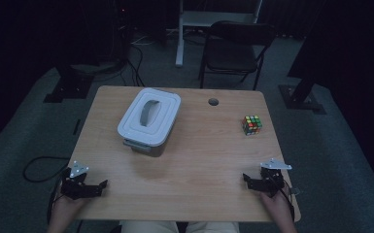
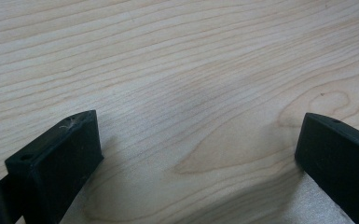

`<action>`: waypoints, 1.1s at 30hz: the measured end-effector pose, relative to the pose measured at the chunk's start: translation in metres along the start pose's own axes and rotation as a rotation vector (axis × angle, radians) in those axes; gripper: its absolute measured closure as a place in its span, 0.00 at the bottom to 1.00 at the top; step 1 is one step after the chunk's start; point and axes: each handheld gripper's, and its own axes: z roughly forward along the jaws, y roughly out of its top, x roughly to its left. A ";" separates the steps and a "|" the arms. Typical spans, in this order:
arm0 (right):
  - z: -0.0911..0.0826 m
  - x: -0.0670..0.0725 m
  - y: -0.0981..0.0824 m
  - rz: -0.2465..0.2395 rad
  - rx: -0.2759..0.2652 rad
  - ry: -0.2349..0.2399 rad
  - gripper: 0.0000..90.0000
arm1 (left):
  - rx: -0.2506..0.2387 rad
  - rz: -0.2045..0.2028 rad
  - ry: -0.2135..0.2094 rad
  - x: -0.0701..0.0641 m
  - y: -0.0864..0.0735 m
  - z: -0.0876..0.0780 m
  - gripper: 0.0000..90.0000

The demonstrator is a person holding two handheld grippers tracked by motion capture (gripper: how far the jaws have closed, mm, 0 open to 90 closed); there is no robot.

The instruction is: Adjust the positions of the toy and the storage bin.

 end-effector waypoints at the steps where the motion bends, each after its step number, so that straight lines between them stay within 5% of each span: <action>1: 0.000 -0.001 0.000 0.004 -0.002 0.004 0.14 | 0.001 0.004 -0.002 0.000 0.000 0.000 0.01; 8: -0.001 -0.003 0.000 0.021 -0.009 0.022 0.14 | 0.002 0.020 -0.016 0.000 -0.001 -0.002 0.01; 16: 0.001 0.001 0.001 0.001 0.004 -0.014 0.14 | 0.005 0.023 -0.021 0.000 -0.002 -0.002 0.01; 21: 0.003 0.004 0.003 0.025 0.006 -0.039 0.14 | 0.056 0.028 -0.025 0.001 0.005 -0.001 0.01; 33: 0.013 0.012 0.019 0.039 0.008 -0.051 0.15 | 0.039 0.028 -0.032 0.007 0.020 0.011 0.01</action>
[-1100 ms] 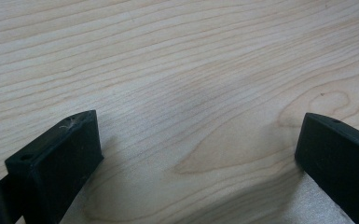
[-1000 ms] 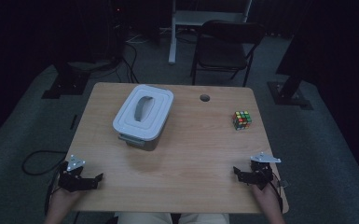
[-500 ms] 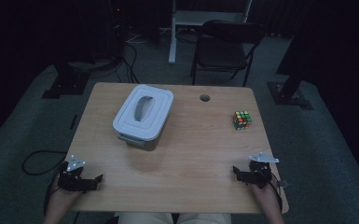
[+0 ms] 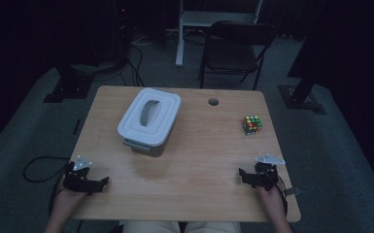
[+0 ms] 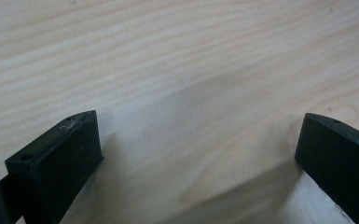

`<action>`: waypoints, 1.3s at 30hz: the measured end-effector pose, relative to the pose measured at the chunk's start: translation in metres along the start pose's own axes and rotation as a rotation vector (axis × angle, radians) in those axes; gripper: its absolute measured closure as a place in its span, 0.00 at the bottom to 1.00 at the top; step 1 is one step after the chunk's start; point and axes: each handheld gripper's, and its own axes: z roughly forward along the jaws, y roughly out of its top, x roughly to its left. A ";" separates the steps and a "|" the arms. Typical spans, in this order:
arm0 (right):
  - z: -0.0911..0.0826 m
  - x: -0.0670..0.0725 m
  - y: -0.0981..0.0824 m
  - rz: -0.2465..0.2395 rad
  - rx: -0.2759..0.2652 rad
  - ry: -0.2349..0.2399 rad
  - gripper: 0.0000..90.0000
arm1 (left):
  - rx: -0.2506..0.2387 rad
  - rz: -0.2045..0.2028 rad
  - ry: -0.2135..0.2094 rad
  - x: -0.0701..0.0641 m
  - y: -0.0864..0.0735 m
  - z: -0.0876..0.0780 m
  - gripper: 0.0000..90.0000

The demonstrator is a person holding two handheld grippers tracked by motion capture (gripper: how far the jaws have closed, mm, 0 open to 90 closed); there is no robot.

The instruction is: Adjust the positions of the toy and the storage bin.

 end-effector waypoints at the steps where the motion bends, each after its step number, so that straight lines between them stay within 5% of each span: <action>1: 0.001 0.002 0.003 -0.005 0.000 0.003 0.15 | -0.009 0.001 0.001 0.002 0.003 0.001 0.01; 15: 0.028 0.037 0.047 -0.015 -0.073 0.037 0.14 | -0.045 0.044 0.056 0.015 0.046 0.022 0.01; 30: 0.076 0.089 0.093 -0.106 -0.067 0.091 0.16 | -0.079 -0.002 0.103 0.044 0.109 0.061 0.01; 35: 0.090 0.103 0.102 -0.072 -0.082 0.133 0.16 | -0.111 -0.026 0.110 0.052 0.121 0.074 0.01; 39: 0.105 0.112 0.112 -0.059 -0.062 0.106 0.16 | -0.113 -0.036 0.115 0.058 0.131 0.080 0.01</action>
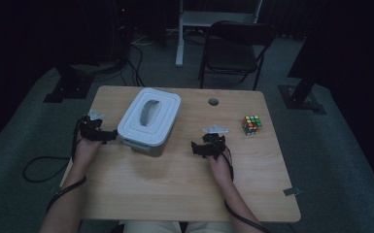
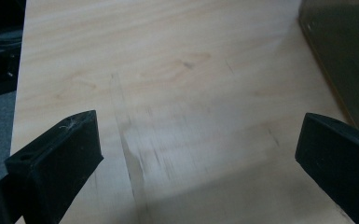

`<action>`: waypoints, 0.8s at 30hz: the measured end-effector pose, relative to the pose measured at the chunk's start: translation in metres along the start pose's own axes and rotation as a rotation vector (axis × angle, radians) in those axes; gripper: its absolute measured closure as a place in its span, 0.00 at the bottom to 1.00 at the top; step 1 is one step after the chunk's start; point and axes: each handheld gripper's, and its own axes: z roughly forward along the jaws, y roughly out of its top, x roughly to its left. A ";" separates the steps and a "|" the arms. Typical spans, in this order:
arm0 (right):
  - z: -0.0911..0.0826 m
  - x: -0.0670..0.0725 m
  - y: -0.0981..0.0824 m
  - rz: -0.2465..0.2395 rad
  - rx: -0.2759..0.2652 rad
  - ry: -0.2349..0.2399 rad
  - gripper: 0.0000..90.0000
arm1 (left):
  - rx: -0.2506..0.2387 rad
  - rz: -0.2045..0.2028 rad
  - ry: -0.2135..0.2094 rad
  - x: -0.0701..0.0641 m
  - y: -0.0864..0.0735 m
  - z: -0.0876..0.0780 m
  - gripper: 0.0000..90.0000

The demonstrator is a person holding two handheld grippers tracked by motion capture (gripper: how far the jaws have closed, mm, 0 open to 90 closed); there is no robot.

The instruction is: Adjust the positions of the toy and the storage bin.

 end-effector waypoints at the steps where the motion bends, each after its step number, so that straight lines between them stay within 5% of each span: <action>1: 0.004 0.001 0.003 0.007 0.012 -0.006 0.16 | 0.002 0.001 0.002 0.001 0.002 0.002 0.01; 4: 0.014 0.004 0.014 0.023 0.007 -0.024 0.16 | 0.002 -0.016 0.001 0.004 0.009 0.009 0.01; 9: 0.024 0.012 0.033 0.038 0.004 -0.017 0.16 | 0.055 0.030 -0.007 -0.004 0.022 0.026 0.01; 12: 0.029 0.020 0.043 0.011 0.009 -0.030 0.15 | 0.032 0.031 -0.016 -0.010 0.029 0.030 0.01; 15: 0.035 0.027 0.051 0.024 0.004 -0.005 0.15 | 0.026 0.040 -0.028 -0.016 0.035 0.032 0.01; 17: 0.033 0.029 0.053 0.050 -0.026 0.054 0.15 | 0.017 0.086 -0.013 -0.022 0.038 0.030 0.01; 18: 0.032 0.032 0.053 0.059 -0.040 0.079 0.15 | 0.018 0.077 -0.023 -0.023 0.039 0.029 0.01; 24: 0.031 0.038 0.053 0.003 -0.042 0.063 0.15 | 0.005 0.077 -0.040 -0.033 0.038 0.023 0.01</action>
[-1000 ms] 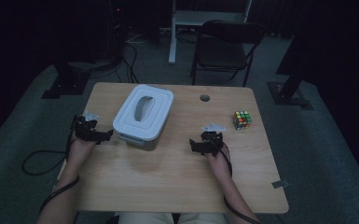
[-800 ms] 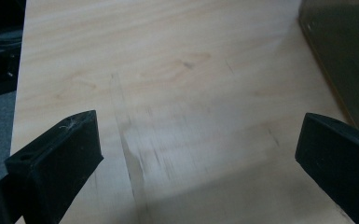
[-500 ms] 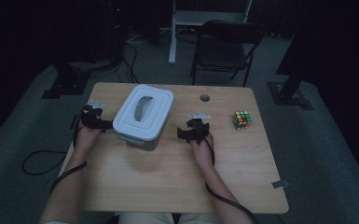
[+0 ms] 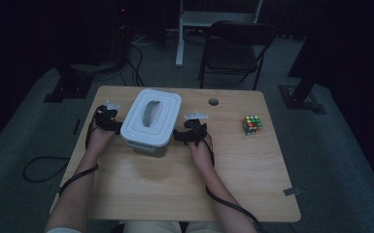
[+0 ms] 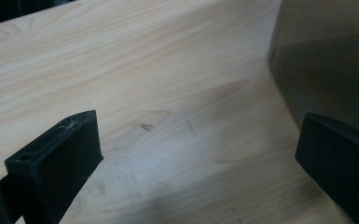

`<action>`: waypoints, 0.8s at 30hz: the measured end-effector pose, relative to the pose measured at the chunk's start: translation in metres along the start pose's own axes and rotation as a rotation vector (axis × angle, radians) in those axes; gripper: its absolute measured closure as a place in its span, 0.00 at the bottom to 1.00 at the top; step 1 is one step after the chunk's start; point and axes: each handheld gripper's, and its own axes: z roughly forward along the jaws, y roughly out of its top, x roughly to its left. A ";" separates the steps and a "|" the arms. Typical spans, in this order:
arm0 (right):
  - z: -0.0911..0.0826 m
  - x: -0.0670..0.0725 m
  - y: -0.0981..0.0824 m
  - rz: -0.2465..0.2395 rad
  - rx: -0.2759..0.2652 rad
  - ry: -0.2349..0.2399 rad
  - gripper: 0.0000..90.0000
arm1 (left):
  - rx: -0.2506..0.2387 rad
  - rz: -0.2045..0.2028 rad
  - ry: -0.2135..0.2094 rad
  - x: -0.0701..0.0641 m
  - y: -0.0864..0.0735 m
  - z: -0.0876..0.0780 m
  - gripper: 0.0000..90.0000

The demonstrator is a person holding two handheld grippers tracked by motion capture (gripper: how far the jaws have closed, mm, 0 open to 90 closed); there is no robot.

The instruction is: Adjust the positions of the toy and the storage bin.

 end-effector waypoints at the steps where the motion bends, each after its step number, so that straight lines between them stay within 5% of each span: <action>1: -0.001 -0.001 0.000 0.006 -0.002 0.011 0.15 | 0.006 -0.002 -0.006 -0.002 -0.001 -0.001 0.01; 7: -0.005 -0.010 -0.007 -0.042 0.009 0.042 0.15 | 0.001 -0.019 -0.070 -0.017 0.000 -0.003 0.01; 11: -0.010 -0.016 -0.010 -0.056 0.018 0.043 0.16 | 0.015 0.021 -0.052 -0.031 0.002 -0.005 0.01; 24: -0.038 -0.039 -0.028 -0.044 -0.013 0.086 0.16 | 0.021 0.040 -0.062 -0.066 0.002 -0.003 0.01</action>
